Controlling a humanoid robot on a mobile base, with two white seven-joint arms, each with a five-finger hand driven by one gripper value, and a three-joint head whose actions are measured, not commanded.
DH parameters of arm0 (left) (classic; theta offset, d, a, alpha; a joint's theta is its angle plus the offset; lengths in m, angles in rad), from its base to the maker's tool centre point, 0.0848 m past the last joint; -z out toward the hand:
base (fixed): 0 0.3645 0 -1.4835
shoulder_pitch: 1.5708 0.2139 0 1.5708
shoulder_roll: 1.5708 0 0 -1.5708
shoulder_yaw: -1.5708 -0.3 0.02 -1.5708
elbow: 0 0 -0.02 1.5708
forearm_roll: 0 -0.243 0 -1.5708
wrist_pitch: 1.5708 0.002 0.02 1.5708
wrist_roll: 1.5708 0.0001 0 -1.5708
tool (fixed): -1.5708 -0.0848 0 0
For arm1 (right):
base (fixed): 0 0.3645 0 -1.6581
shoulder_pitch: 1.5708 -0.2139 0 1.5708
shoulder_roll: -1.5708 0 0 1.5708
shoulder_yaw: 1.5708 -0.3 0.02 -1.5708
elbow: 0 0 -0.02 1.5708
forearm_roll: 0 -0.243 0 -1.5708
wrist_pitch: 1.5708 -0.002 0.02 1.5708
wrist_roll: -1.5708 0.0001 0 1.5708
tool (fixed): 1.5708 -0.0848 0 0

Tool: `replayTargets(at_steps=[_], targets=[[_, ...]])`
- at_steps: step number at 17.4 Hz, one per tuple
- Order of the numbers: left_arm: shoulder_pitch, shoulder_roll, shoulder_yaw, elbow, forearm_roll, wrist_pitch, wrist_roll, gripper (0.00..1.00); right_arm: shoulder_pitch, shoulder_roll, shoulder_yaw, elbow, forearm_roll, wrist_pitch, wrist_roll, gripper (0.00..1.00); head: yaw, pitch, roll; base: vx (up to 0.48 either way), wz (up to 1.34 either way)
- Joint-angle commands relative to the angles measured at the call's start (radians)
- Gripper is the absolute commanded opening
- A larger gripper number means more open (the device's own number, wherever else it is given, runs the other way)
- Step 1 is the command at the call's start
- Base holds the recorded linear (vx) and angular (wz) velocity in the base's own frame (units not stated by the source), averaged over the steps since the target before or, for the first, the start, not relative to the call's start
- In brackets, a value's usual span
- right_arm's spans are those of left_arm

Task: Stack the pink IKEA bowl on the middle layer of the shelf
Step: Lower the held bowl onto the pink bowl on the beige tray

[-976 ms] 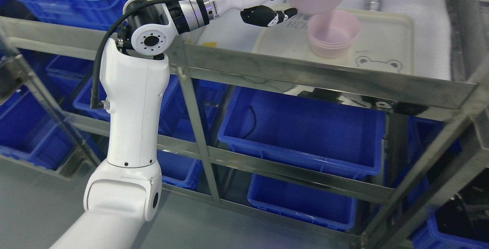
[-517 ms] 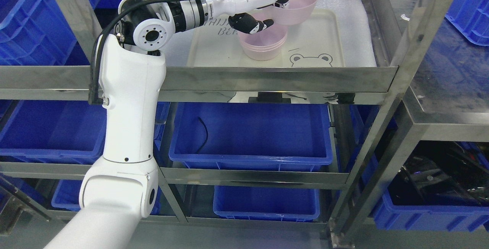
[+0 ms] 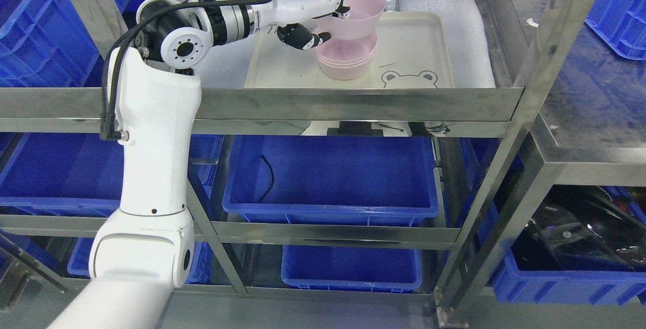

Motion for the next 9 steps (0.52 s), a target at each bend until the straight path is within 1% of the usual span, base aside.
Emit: replayTargets(at_steps=[1, 9], targets=[[0.024, 0.012, 0.006, 0.01, -0.014, -0.003, 0.005, 0.03, 0.0, -0.017, 0.005, -0.017, 0.0, 0.0, 0.0, 1.0, 0.0, 0.0, 0.0, 0.0, 0.0], [0.024, 0.001, -0.014, 0.024, -0.013, -0.011, 0.005, 0.05, 0.0, -0.017, 0.005, -0.017, 0.0, 0.0, 0.0, 1.0, 0.0, 0.0, 0.0, 0.0, 0.01]])
